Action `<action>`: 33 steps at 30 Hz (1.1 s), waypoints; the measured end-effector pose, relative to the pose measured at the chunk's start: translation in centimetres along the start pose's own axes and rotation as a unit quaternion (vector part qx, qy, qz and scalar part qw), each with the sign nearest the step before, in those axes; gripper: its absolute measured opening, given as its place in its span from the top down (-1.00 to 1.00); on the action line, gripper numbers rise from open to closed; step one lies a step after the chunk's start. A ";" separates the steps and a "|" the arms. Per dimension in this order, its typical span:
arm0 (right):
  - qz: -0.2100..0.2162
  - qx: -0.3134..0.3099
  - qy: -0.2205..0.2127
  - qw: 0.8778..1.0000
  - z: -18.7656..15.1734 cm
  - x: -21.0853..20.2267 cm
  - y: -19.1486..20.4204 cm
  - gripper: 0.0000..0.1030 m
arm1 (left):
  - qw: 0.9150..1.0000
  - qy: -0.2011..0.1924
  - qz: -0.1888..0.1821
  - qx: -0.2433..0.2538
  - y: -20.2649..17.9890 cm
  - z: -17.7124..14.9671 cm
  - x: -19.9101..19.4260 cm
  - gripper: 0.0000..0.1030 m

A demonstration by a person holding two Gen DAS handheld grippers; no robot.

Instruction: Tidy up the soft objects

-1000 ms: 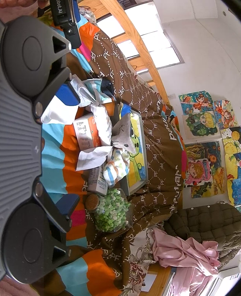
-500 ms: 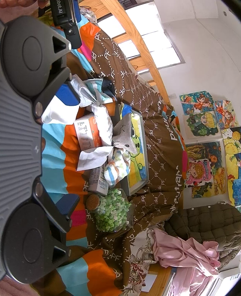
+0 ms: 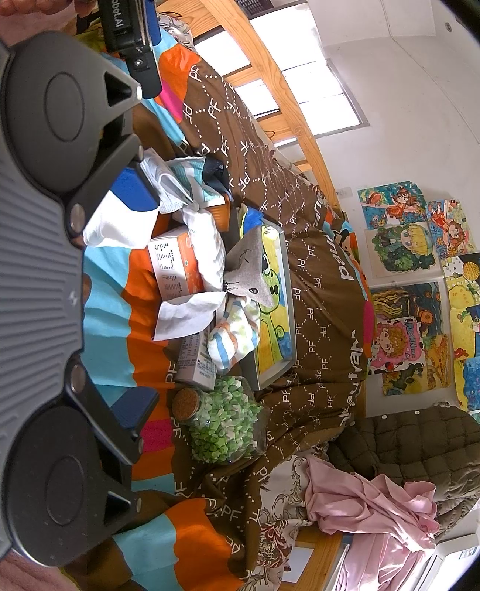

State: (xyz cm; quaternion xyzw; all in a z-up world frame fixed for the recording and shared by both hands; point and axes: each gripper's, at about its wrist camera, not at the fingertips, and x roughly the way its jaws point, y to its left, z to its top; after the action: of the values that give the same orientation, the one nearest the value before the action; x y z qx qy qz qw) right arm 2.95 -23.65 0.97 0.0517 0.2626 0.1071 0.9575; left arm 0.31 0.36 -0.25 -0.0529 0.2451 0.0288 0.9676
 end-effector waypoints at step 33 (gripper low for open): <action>0.040 0.019 0.010 0.999 1.6 0.4 -0.7 -1.00 | 0.996 0.084 -0.043 0.005 -1.0 -0.4 2.3 -0.99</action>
State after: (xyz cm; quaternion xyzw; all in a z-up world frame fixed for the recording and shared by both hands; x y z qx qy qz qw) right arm 4.22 -24.36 2.02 0.0792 0.2718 0.1408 0.9487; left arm 2.19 -0.60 -1.64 -0.0605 0.3233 -0.0184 0.9442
